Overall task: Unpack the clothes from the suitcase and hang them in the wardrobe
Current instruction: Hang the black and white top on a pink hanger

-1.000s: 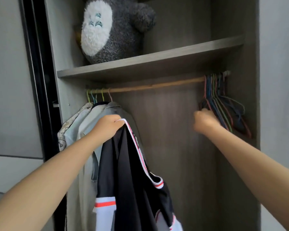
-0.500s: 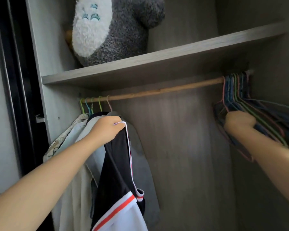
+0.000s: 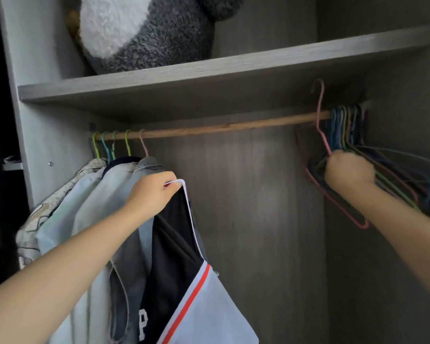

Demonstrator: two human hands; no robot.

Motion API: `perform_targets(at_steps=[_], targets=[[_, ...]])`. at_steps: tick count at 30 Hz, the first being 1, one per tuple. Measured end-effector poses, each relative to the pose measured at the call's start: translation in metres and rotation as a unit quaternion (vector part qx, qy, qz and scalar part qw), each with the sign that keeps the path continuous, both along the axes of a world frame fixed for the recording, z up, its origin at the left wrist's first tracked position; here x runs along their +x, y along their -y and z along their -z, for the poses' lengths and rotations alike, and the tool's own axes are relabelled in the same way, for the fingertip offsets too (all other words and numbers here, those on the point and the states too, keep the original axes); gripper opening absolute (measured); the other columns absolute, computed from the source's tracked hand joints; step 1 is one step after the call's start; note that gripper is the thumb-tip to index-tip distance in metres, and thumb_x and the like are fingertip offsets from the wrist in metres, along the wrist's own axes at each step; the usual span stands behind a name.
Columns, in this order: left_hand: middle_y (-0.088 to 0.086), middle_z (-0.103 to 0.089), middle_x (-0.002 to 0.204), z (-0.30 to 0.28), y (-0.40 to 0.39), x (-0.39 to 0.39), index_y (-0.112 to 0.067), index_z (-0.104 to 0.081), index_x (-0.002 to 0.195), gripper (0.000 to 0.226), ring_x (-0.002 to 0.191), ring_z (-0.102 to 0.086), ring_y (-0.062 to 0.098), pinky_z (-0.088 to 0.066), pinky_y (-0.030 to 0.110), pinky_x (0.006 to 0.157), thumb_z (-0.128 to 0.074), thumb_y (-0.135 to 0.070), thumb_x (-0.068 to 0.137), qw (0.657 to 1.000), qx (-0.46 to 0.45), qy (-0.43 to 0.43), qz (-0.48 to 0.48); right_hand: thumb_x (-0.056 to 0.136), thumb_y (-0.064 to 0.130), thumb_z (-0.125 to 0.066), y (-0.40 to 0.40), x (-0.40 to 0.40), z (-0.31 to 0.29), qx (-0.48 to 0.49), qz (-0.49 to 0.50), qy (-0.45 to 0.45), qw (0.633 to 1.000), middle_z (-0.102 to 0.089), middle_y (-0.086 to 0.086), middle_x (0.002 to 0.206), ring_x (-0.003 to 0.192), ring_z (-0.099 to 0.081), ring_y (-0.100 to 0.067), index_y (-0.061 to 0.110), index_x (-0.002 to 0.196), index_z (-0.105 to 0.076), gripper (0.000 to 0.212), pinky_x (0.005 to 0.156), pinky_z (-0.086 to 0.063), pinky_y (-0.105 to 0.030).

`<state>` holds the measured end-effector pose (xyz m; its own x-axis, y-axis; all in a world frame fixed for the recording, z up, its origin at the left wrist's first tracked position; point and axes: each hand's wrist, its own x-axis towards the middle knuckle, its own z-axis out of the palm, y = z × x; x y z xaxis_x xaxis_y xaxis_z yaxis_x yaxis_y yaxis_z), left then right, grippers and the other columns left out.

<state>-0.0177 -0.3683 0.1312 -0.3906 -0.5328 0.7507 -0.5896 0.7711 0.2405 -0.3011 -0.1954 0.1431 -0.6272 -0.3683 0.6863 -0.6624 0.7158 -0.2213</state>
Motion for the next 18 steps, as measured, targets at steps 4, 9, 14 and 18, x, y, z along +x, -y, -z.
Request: perform_targets(at_steps=[4, 9, 14, 18], targets=[[0.0, -0.027, 0.051, 0.012, 0.005, -0.001, -0.015, -0.024, 0.054, 0.047, 0.05, -0.027, 0.014, -0.017, 0.029, 0.05, -0.049, -0.025, 0.093, 0.999, -0.007, -0.032, -0.019, 0.095, 0.01, -0.04, -0.003, 0.013, 0.019, -0.026, -0.063, -0.007, 0.998, -0.058, -0.032, 0.111, 0.104, -0.055, -0.048, -0.01, 0.109, -0.048, 0.026, 0.082, -0.046, -0.046], [0.003, -0.022, 0.049, 0.022, 0.006, 0.004, -0.014, -0.02, 0.053, 0.05, 0.05, -0.024, 0.017, -0.017, 0.028, 0.049, -0.051, -0.021, 0.092, 0.999, -0.018, -0.03, -0.005, 0.09, 0.009, -0.051, -0.005, 0.025, 0.089, -0.134, -0.191, -0.011, 0.972, -0.061, -0.036, 0.072, 0.068, -0.061, -0.05, -0.01, 0.086, -0.052, 0.019, 0.06, -0.047, -0.046], [0.002, -0.022, 0.049, 0.026, 0.005, 0.017, -0.015, -0.022, 0.052, 0.05, 0.047, -0.028, 0.014, -0.027, 0.02, 0.05, -0.055, -0.018, 0.088, 0.999, -0.024, -0.023, -0.003, 0.082, -0.008, -0.055, 0.013, 0.049, 0.158, -0.181, -0.344, 0.21, 0.897, -0.049, -0.009, 0.053, 0.039, -0.047, -0.011, 0.017, 0.069, -0.047, 0.029, 0.045, -0.036, -0.022], [0.0, -0.039, 0.042, 0.032, 0.002, 0.034, -0.021, -0.023, 0.047, 0.046, 0.05, -0.043, -0.005, -0.03, 0.017, 0.052, -0.052, -0.032, 0.081, 0.999, -0.021, 0.003, 0.028, 0.087, 0.002, -0.054, 0.051, 0.074, 0.165, -0.169, -0.389, 0.451, 0.785, -0.048, -0.005, 0.062, 0.038, -0.045, -0.001, 0.013, 0.079, -0.051, 0.014, 0.04, -0.032, -0.014]])
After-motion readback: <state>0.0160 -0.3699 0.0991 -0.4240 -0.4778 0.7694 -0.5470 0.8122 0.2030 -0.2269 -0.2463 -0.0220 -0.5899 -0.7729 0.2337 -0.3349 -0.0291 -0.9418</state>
